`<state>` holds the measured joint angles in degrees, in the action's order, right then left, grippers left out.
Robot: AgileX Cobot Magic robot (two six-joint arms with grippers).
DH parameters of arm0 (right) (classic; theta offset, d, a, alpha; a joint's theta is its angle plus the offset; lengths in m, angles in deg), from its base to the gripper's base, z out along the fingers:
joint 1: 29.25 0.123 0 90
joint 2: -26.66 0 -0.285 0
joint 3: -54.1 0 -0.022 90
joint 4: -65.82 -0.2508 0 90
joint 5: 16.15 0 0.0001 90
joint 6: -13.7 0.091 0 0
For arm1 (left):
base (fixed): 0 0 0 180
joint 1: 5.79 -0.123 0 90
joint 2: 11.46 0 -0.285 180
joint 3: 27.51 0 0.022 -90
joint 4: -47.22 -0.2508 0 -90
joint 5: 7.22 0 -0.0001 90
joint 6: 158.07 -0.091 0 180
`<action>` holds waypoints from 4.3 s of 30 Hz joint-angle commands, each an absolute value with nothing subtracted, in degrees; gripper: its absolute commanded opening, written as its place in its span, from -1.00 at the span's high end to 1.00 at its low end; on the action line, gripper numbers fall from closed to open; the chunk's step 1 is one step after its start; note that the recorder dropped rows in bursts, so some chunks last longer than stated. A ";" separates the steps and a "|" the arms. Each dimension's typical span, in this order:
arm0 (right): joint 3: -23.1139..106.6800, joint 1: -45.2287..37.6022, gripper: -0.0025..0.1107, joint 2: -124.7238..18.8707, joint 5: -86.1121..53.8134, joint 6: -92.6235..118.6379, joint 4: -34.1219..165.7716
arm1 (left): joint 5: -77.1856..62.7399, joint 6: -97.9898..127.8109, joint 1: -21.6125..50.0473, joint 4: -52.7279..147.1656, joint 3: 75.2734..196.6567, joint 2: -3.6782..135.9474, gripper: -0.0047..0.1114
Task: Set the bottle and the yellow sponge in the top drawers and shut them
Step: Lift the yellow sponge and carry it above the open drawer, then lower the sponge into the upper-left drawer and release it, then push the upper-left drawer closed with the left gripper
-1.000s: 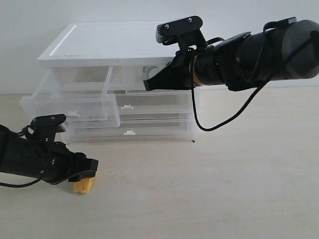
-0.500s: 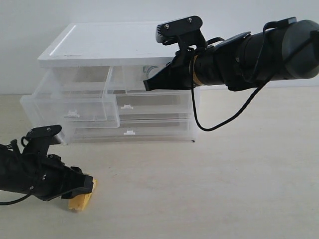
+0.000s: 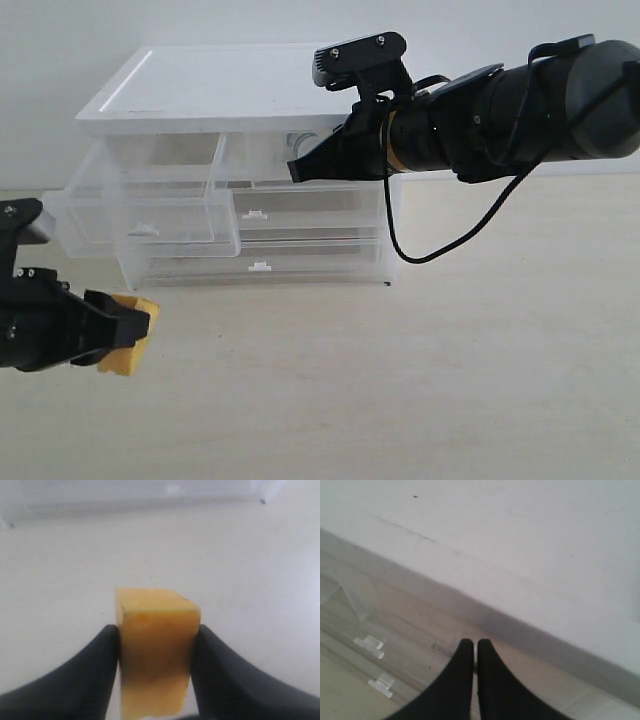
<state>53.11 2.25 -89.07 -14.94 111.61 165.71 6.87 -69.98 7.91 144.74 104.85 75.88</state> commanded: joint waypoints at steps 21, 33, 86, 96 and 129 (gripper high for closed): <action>54.21 2.16 0.96 -89.92 -15.76 111.61 165.77 | 4.75 -56.80 8.10 132.23 124.15 66.74 0.85; 54.21 2.16 0.96 -89.92 -17.24 111.61 165.77 | 3.23 -56.01 8.10 129.65 131.57 81.70 0.85; 54.21 2.16 0.96 -90.09 -18.48 113.04 165.77 | 20.73 -19.92 8.10 95.32 131.83 68.41 -0.02; 54.21 2.16 0.96 -89.57 -19.58 114.04 165.77 | 21.52 -15.97 8.10 92.87 125.36 68.08 0.04; 54.21 2.16 0.96 -89.57 -19.95 113.14 165.77 | 5.24 -16.97 8.10 93.26 118.33 78.04 0.04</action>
